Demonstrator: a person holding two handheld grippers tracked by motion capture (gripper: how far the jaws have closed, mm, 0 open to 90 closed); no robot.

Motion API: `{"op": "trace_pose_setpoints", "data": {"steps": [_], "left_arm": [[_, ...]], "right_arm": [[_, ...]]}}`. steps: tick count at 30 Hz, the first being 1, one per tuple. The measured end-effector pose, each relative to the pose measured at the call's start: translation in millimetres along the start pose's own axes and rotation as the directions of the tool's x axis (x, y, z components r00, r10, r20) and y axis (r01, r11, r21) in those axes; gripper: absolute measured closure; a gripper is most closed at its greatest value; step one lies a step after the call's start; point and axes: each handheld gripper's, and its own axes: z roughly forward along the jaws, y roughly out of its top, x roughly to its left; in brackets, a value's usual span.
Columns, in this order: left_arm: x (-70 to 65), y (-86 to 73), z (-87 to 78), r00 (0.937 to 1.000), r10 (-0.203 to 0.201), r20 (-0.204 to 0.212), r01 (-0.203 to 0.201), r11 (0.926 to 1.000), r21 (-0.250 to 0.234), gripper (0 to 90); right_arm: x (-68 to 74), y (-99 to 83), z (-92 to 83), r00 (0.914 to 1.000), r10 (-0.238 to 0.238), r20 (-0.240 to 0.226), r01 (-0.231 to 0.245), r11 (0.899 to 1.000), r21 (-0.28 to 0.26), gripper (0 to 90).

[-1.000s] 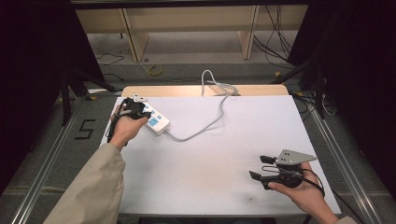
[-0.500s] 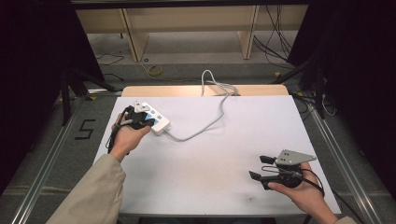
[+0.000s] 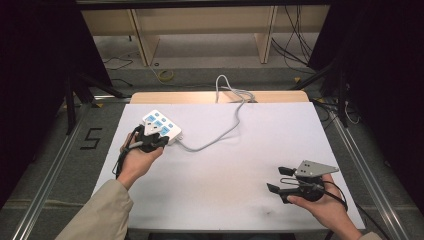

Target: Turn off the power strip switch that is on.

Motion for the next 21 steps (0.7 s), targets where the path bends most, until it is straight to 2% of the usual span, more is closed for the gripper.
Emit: {"op": "trace_pose_setpoints", "data": {"steps": [8, 17, 19, 21], "left_arm": [[-11.4, -11.2, -11.1, 0.9995, 0.028, -0.015, -0.029, 0.9991, -0.032, 89.7], [-19.8, -24.9, -21.9, 0.9990, 0.045, -0.005, -0.045, 0.9985, -0.033, 87.6], [-20.5, -29.2, -24.1, 0.9991, 0.043, -0.003, -0.043, 0.9985, -0.032, 86.0], [-20.9, -34.3, -26.3, 0.9993, 0.038, -0.002, -0.038, 0.9981, -0.048, 80.6]], "right_arm": [[0.3, 0.1, 0.4, 1.0000, -0.002, -0.001, 0.002, 1.000, 0.000, 28.0], [0.5, 0.2, 0.4, 1.0000, -0.002, -0.002, 0.002, 1.000, -0.001, 28.0], [0.6, 0.1, 0.2, 1.0000, -0.002, -0.003, 0.002, 1.000, -0.001, 28.0], [0.3, 0.0, -0.4, 1.0000, -0.002, -0.002, 0.002, 1.000, 0.001, 28.0]]}}
